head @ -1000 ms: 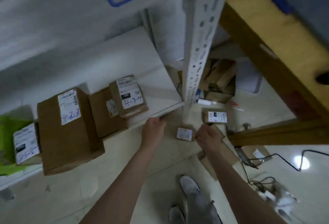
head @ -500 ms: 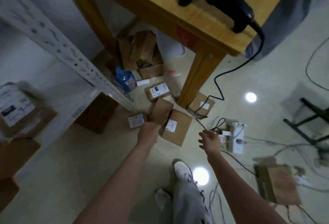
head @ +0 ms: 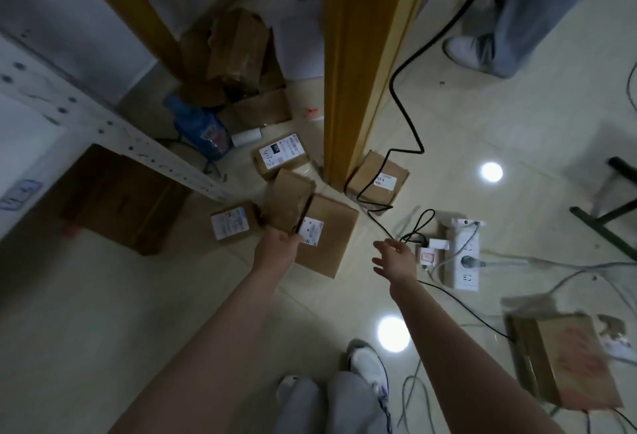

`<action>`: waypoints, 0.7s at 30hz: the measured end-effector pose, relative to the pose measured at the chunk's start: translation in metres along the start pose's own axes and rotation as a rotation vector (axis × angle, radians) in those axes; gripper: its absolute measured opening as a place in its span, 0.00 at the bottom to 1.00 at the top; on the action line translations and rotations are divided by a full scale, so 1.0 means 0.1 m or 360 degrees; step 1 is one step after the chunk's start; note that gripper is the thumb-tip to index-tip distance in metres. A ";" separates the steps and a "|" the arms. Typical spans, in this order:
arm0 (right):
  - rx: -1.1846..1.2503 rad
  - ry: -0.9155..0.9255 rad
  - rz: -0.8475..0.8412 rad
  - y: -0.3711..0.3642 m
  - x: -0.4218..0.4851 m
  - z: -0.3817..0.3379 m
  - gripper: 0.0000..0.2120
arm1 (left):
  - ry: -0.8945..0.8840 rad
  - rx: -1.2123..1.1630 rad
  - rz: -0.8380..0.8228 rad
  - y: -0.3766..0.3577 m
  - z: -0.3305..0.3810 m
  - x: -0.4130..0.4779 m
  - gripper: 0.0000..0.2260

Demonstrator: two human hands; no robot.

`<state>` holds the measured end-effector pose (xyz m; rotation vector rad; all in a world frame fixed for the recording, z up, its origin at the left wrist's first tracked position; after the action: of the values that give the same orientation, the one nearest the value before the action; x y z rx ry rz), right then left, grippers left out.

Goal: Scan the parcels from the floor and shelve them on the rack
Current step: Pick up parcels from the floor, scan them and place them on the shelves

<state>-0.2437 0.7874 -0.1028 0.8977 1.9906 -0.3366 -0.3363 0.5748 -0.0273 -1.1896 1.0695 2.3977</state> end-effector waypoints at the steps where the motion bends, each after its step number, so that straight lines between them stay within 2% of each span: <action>1: -0.0094 0.0044 0.0008 0.00 0.12 0.00 0.22 | 0.0001 0.0009 0.0007 -0.09 -0.02 0.08 0.09; 6: -0.0750 0.0449 0.0127 -0.02 0.88 -0.28 0.26 | -0.0074 0.0039 0.0011 -0.55 0.08 0.49 0.13; 8: -0.0921 0.0646 0.0208 -0.07 1.22 -0.48 0.27 | -0.0107 0.0010 -0.0013 -0.69 0.15 0.72 0.10; 10: -0.1105 0.0827 0.0273 -0.16 1.56 -0.65 0.29 | -0.0128 -0.0062 -0.0017 -0.80 0.21 0.97 0.02; 14: -0.1892 0.0830 0.0187 -0.46 2.14 -0.76 0.53 | -0.0175 -0.0160 -0.0038 -0.97 0.26 1.46 0.09; 15: -0.2027 0.0850 0.0150 -0.56 2.27 -0.75 0.56 | -0.0173 -0.0176 -0.0050 -1.01 0.27 1.56 0.10; 18: -0.2193 0.0951 0.0121 -0.72 2.53 -0.67 0.62 | -0.0172 -0.0196 -0.0045 -1.13 0.28 1.82 0.11; 21: -0.2071 0.1095 0.0102 -0.66 2.53 -0.62 0.67 | -0.0144 -0.0244 -0.0085 -1.20 0.24 1.90 0.10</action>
<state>-0.4138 0.8918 -0.2835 0.1816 2.1435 1.3372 -0.4085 0.6589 -0.2244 -1.1291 0.8294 2.5038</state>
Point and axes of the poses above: each hand's wrist, its own x-axis towards the middle knuckle, its own y-axis out of the back of the hand, z = x × y, the point moved 3 cm from there along x, towards the middle knuckle, and after that the axes turned 11 degrees about x, right-handed, at the moved point
